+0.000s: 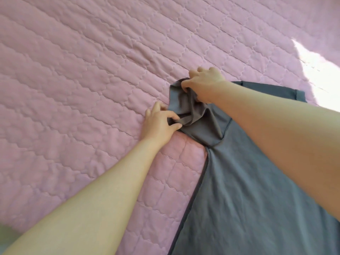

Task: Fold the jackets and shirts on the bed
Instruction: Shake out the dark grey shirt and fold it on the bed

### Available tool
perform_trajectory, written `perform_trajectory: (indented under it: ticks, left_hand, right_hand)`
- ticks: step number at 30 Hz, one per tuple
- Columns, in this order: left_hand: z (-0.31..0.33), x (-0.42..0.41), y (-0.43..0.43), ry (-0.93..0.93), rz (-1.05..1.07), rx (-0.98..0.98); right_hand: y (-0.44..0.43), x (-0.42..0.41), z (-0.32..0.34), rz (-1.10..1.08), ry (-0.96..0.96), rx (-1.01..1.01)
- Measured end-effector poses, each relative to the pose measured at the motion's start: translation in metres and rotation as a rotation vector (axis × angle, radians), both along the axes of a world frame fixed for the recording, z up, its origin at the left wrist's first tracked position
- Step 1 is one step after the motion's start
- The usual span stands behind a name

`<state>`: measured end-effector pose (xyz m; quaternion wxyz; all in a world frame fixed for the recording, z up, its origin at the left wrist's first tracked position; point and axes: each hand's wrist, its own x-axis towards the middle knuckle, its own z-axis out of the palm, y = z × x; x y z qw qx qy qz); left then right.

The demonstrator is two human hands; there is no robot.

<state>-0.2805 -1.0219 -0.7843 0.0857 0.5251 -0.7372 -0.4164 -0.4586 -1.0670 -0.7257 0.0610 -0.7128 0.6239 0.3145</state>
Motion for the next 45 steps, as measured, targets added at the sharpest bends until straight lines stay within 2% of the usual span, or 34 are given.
perform_trajectory:
  ticks: [2,5,8,11,13,16,18,20,22,24,27,32,34,36,38,40,42,45]
  left_hand:
    - [0.0,0.006,-0.002,0.036,0.022,0.066]
    - [0.002,0.015,-0.005,0.115,0.097,0.22]
    - [0.005,0.025,-0.004,0.187,0.261,0.299]
    - [0.007,0.026,0.002,0.123,0.32,0.297]
    - [0.01,0.024,0.004,0.124,0.415,0.322]
    - [0.013,0.017,0.002,0.187,0.497,0.404]
    - [0.008,0.011,0.0,0.169,0.415,0.442]
    - [0.005,0.008,-0.004,0.131,0.291,0.466]
    - [0.002,0.013,-0.005,0.114,0.255,0.478]
    - [-0.001,0.02,-0.002,0.102,0.28,0.455]
    - [0.005,0.02,0.014,0.162,0.33,0.439]
    - [0.022,-0.001,0.038,0.402,0.477,0.723]
    - [0.025,-0.014,0.048,0.424,0.508,0.69]
    - [0.035,-0.027,0.056,0.387,0.462,0.552]
    - [0.046,-0.04,0.063,0.385,0.396,0.389]
    - [0.058,-0.054,0.074,0.434,0.316,0.244]
    - [0.068,-0.075,0.092,0.481,0.22,0.165]
    - [0.087,-0.113,0.125,0.464,0.042,0.059]
  right_hand:
    - [-0.004,-0.002,0.003,-0.062,0.049,-0.009]
    - [-0.006,-0.009,0.009,-0.195,-0.061,-0.171]
    - [-0.003,-0.009,0.007,-0.423,-0.33,-0.471]
    - [0.004,0.006,0.0,-0.584,-0.71,-0.481]
    - [0.012,0.017,-0.006,-0.631,-0.808,-0.551]
    - [0.033,0.031,-0.021,-0.754,-0.609,-0.71]
    - [0.051,0.038,-0.033,-0.929,-0.606,-0.697]
    - [0.067,0.044,-0.043,-0.983,-0.778,-0.479]
    - [0.077,0.049,-0.045,-0.871,-0.839,-0.211]
    - [0.077,0.053,-0.039,-0.854,-0.89,-0.115]
    - [0.07,0.059,-0.033,-0.976,-0.848,-0.146]
    - [0.069,0.087,-0.035,-1.149,-0.663,-0.083]
    - [0.072,0.081,-0.031,-1.157,-0.596,-0.172]
    - [0.074,0.063,-0.025,-1.143,-0.606,-0.289]
    - [0.075,0.04,-0.018,-1.19,-0.765,-0.396]
    - [0.082,0.016,-0.008,-1.342,-1.05,-0.489]
    - [0.102,-0.013,0.007,-1.497,-1.345,-0.563]
    - [0.15,-0.059,0.035,-1.623,-1.634,-0.635]
